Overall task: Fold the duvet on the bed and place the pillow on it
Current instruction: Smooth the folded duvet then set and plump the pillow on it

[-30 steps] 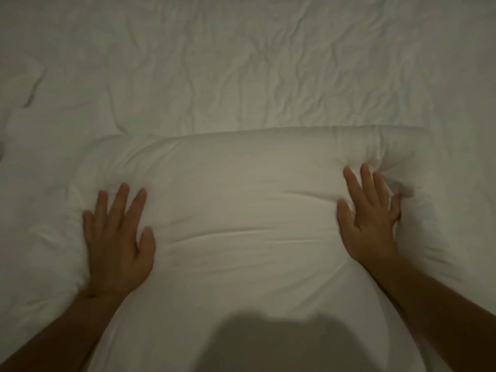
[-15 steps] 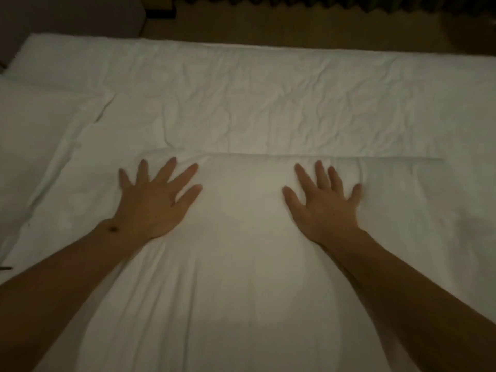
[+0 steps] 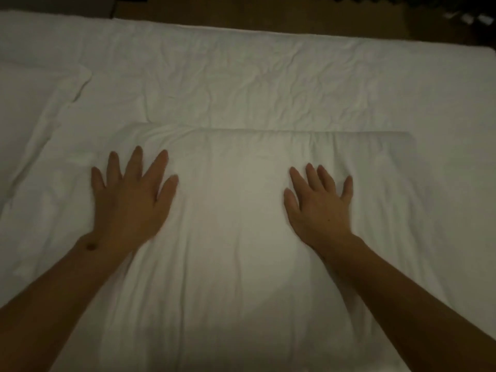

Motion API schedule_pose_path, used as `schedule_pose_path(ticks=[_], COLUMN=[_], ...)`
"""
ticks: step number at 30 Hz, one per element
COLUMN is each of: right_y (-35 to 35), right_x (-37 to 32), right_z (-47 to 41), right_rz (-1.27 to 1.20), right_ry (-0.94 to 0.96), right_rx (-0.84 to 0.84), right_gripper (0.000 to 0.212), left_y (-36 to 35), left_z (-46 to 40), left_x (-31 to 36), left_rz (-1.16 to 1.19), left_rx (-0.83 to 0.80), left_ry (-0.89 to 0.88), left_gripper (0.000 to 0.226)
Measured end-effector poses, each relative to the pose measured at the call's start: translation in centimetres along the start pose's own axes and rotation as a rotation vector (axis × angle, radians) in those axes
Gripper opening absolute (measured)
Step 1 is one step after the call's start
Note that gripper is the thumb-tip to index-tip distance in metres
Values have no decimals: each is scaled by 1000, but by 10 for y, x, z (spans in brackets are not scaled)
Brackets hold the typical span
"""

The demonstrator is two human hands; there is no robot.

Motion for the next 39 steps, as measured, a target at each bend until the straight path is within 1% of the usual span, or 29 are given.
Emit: schedule_pose_path(ticks=[2,4,6,8,10,13,16,18,20,22,24,25,28,31,35,39], right_y=[12,21,22,14,-4,-44,-70,-66,-51,-29,0,16,66,106,137,146], right_x=[19,57,118,175,203,198,192,196,198,191,165,145,55,-42,-154,-255], right_z=[29,50,65,82,93,95,97,97,102,116,133,142,166,190,224,252], right_rz=[22,49,53,41,-31,-152,-192,-182,-139,-107,-114,-129,-299,-438,-479,-526], right_ry=[-2,-50,-175,-287,-328,-326,-323,-321,-344,-376,-362,-324,-130,38,231,382], right_rx=[-22,-47,-72,-82,-90,-58,5,-24,-93,-171,-212,-212,-157,-183,-200,-236], right_gripper=[59,61,64,67,68,69,66,64,61,59,58,59,60,59,60,60], left_y=[3,-3,-4,-6,-18,-61,-87,-80,-59,-33,-4,12,62,91,111,116], left_z=[44,84,112,127,131,131,130,131,135,143,160,172,212,248,295,344], left_x=[30,41,26,-2,-18,-19,-21,-22,-20,-13,-2,3,9,-10,-80,-183], left_rz=[5,-6,-57,-78,-34,-31,-35,-93,-131,-118,-31,36,242,349,433,599], left_rx=[-49,-103,-90,-45,14,78,98,71,29,-52,-114,-109,11,83,154,289], left_ry=[-47,-63,-52,-8,35,58,59,63,64,69,87,103,159,206,368,576], left_gripper=[68,68,68,66,63,64,64,64,63,66,68,69,66,63,59,55])
Point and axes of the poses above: each hand's wrist, its own z-axis away from the middle knuckle, its own y-axis out of the back of the hand, x = y × z, the point moved 9 cm from there along -z, towards the middle knuckle, and after that the axes turned 7 degrees about -y, right-handed, at the moved point
